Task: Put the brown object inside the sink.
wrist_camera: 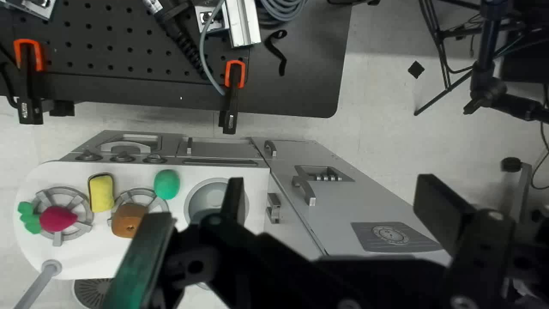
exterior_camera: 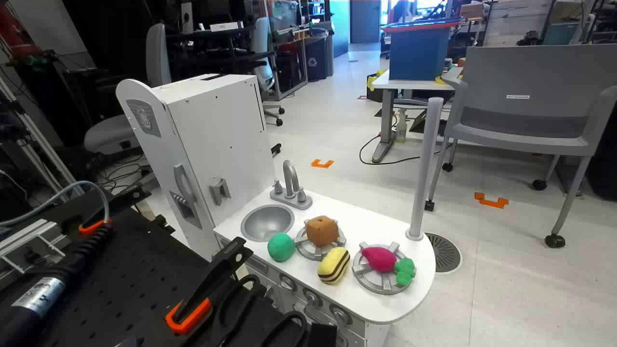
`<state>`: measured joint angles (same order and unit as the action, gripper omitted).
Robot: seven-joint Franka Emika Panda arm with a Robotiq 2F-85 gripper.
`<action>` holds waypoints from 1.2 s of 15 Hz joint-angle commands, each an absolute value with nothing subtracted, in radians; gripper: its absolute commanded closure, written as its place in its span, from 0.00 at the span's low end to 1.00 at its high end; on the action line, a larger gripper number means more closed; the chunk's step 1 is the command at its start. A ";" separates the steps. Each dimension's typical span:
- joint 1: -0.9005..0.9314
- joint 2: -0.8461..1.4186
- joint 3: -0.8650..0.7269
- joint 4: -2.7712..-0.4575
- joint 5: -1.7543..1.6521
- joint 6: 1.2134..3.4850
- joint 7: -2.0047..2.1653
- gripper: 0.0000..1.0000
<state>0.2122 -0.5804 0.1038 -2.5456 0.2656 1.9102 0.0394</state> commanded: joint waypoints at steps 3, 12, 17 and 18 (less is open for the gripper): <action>0.200 -0.581 0.114 -2.544 0.271 1.907 0.034 0.00; 0.181 -0.494 0.146 -2.541 0.241 2.021 0.062 0.00; 0.120 -0.221 0.166 -2.514 0.146 2.348 0.135 0.00; 0.109 -0.155 0.160 -2.499 0.126 2.413 0.152 0.00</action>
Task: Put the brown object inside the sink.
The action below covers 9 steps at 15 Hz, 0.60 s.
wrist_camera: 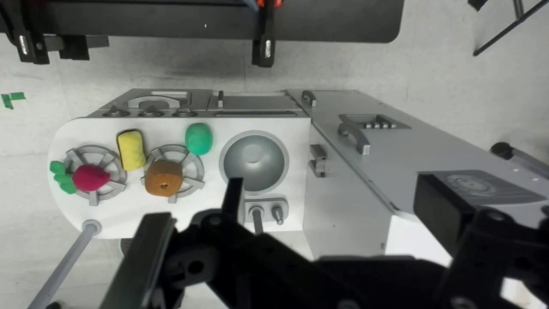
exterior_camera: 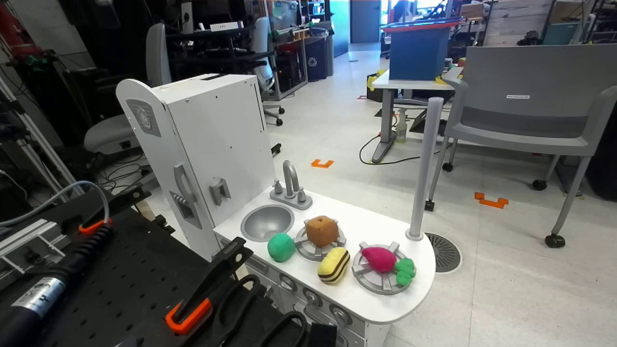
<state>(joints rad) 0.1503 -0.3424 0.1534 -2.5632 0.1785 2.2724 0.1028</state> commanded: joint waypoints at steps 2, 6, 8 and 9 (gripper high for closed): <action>0.080 -0.020 0.147 -2.463 0.070 2.551 0.194 0.00; 0.061 0.221 0.080 -2.374 -0.069 2.741 0.303 0.00; 0.085 0.337 0.020 -2.331 -0.115 2.820 0.339 0.00; 0.101 0.386 -0.010 -2.308 -0.126 2.847 0.350 0.00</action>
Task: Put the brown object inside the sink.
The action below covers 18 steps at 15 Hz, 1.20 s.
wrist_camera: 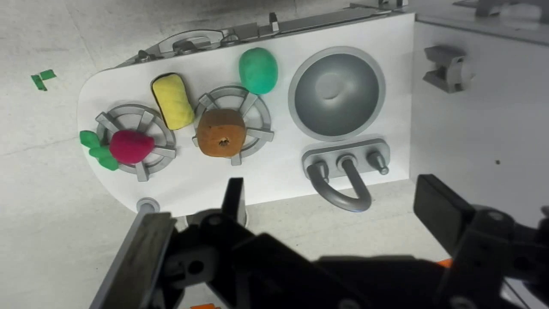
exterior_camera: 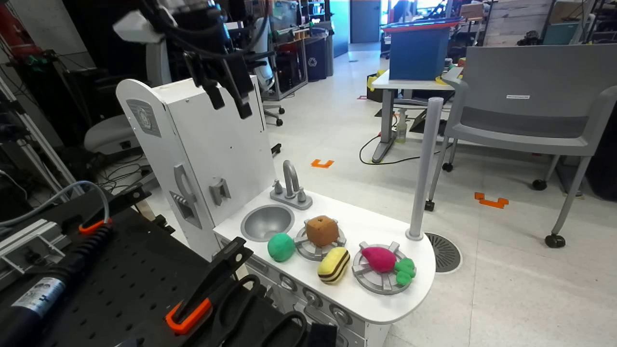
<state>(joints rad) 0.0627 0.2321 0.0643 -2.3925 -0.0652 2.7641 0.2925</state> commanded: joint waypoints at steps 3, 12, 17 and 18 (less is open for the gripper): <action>0.166 0.561 -0.110 -2.225 -0.123 2.933 0.379 0.00; 0.258 0.994 -0.213 -1.937 0.034 3.007 0.374 0.00; 0.323 1.198 -0.276 -1.760 0.080 3.001 0.421 0.00; 0.339 1.231 -0.292 -1.731 0.085 3.002 0.434 0.00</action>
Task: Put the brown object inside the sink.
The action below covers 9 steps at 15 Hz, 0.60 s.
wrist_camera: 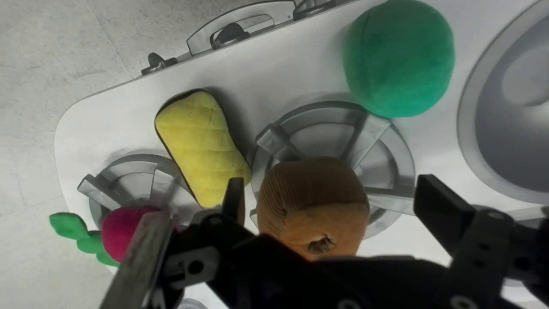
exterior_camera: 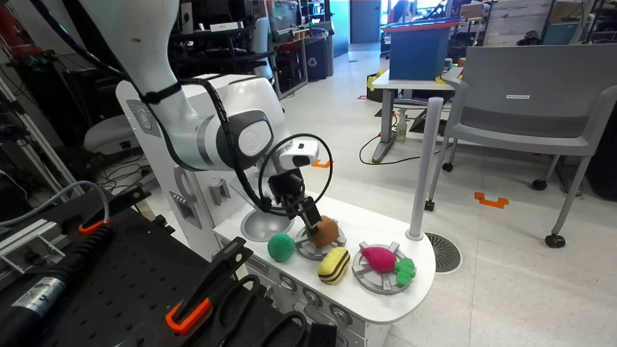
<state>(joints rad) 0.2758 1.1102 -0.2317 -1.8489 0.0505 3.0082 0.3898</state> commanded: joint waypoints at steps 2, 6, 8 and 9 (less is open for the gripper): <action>0.368 1.287 -0.316 -1.676 0.097 3.001 0.462 0.00; 0.418 1.342 -0.353 -1.603 0.117 3.008 0.506 0.00; 0.442 1.364 -0.379 -1.577 0.119 3.007 0.525 0.28; 0.455 1.381 -0.399 -1.562 0.119 3.004 0.538 0.35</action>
